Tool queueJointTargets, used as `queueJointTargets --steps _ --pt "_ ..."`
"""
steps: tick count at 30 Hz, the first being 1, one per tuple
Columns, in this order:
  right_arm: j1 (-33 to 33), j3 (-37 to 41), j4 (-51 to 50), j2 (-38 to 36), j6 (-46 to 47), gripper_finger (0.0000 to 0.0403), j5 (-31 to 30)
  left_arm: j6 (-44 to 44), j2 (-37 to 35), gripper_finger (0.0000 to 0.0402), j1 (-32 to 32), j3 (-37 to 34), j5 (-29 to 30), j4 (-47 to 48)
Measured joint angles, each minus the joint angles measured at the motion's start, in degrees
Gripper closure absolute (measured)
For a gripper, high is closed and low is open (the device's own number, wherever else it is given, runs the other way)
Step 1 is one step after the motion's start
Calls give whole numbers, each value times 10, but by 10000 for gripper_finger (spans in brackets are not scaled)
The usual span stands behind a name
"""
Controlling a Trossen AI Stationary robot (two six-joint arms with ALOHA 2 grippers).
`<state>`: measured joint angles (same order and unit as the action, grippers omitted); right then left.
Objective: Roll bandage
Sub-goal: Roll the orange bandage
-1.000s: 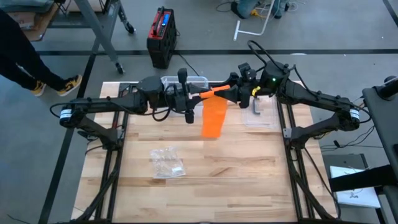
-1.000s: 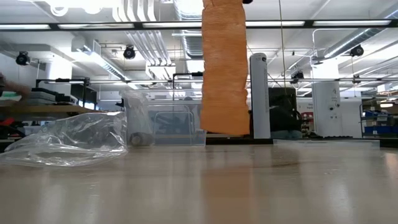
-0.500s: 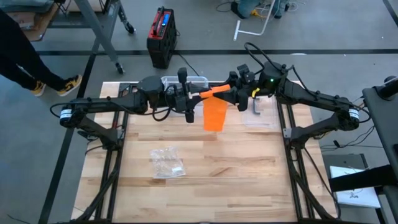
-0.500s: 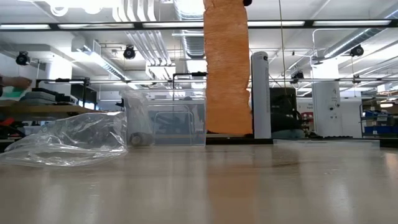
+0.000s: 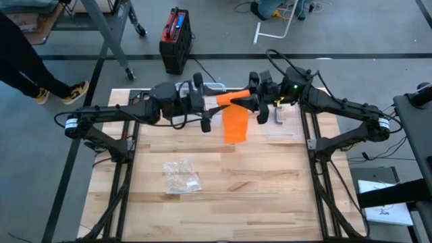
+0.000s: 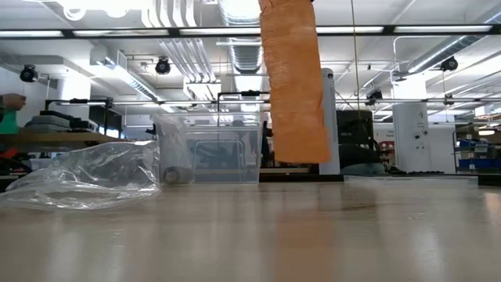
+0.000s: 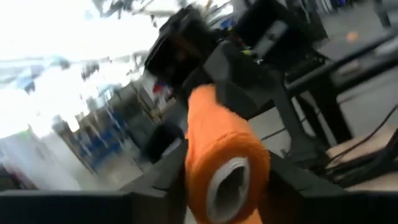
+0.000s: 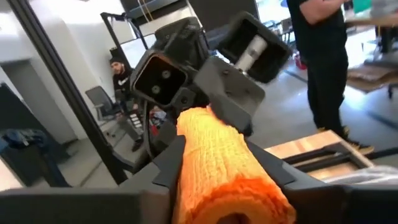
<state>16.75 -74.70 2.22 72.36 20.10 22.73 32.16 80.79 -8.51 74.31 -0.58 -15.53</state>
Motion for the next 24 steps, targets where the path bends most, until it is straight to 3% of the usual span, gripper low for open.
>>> queueJointTargets --steps 7,14,19,24 --pt "-1 0 -4 -1 -135 308 4 -229 -3 172 0 0 5 35" --pt "-1 0 -19 -1 -252 307 3 -314 -3 122 0 0 -63 11" --pt "0 0 -14 -1 -253 313 2 -316 -3 146 -3 0 -54 5" --pt "0 0 -13 -1 -239 304 -1 -287 -3 226 -4 0 -28 6"
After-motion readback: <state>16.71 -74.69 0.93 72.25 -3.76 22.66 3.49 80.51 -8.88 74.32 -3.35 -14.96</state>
